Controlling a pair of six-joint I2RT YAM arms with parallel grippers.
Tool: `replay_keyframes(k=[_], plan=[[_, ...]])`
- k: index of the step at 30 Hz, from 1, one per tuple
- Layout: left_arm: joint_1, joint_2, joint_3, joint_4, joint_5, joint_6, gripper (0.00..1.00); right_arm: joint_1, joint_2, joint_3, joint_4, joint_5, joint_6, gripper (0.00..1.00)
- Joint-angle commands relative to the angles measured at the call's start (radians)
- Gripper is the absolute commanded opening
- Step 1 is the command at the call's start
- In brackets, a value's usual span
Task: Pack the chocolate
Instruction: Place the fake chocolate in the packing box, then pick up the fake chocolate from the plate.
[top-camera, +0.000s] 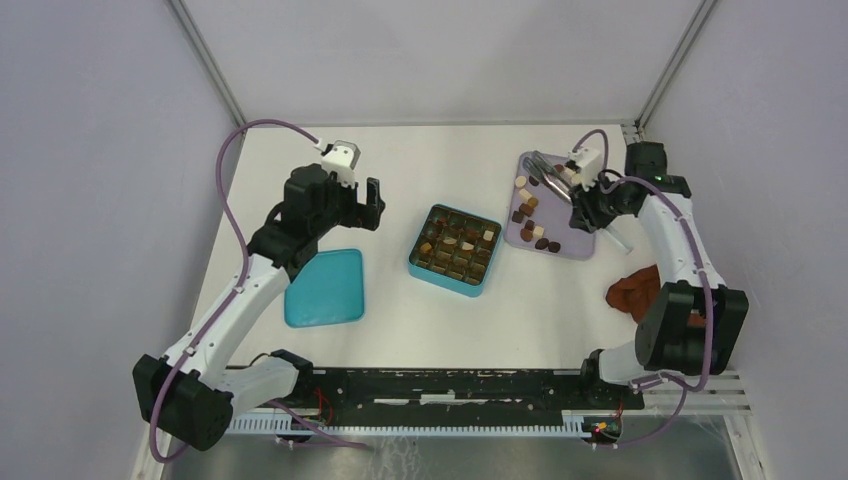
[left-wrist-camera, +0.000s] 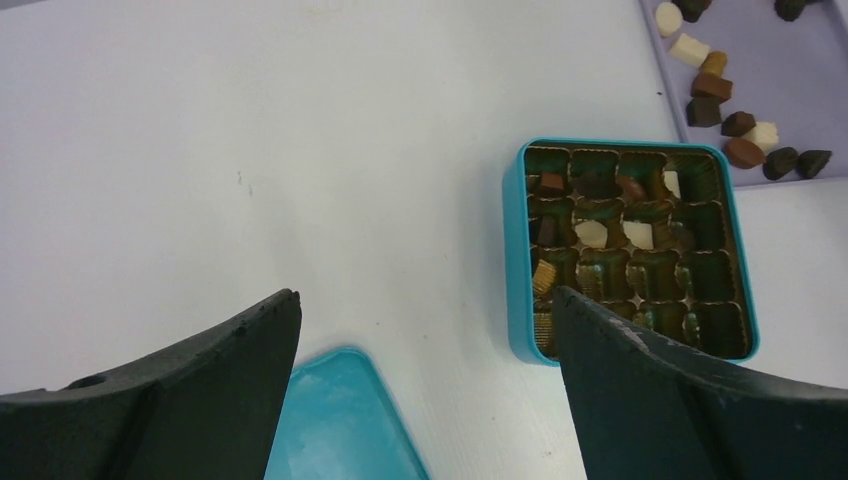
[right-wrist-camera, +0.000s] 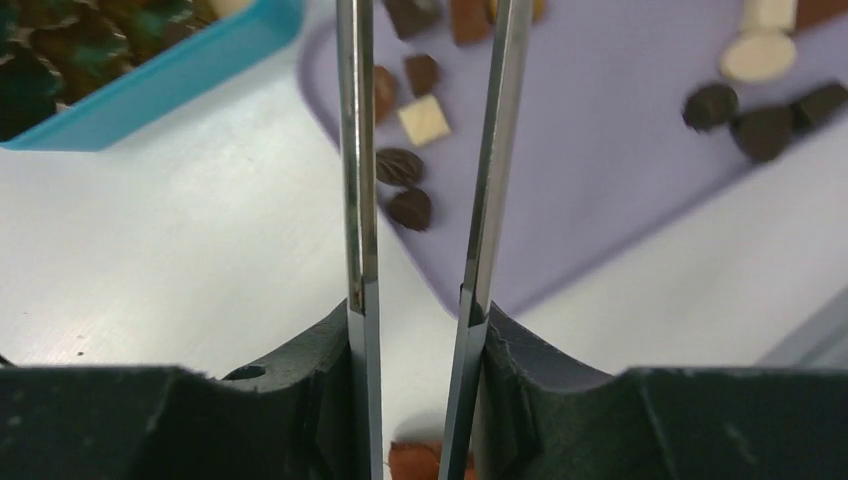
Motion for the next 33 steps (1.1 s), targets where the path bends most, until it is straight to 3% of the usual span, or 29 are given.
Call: replay_keyframes(k=[1,8,33], plan=[[0.001,-0.035,0.085,0.009,0.116,-0.021,1.00,-0.112,0.040,-0.009,-0.009,-0.007,-0.059,0.41],[0.002,0.036,0.146,0.059,0.274,-0.079,1.00,-0.179,0.109,-0.009,0.004,0.168,-0.117,0.41],[0.001,0.065,0.096,-0.008,0.217,-0.009,0.99,-0.126,0.297,-0.015,-0.046,0.260,-0.215,0.39]])
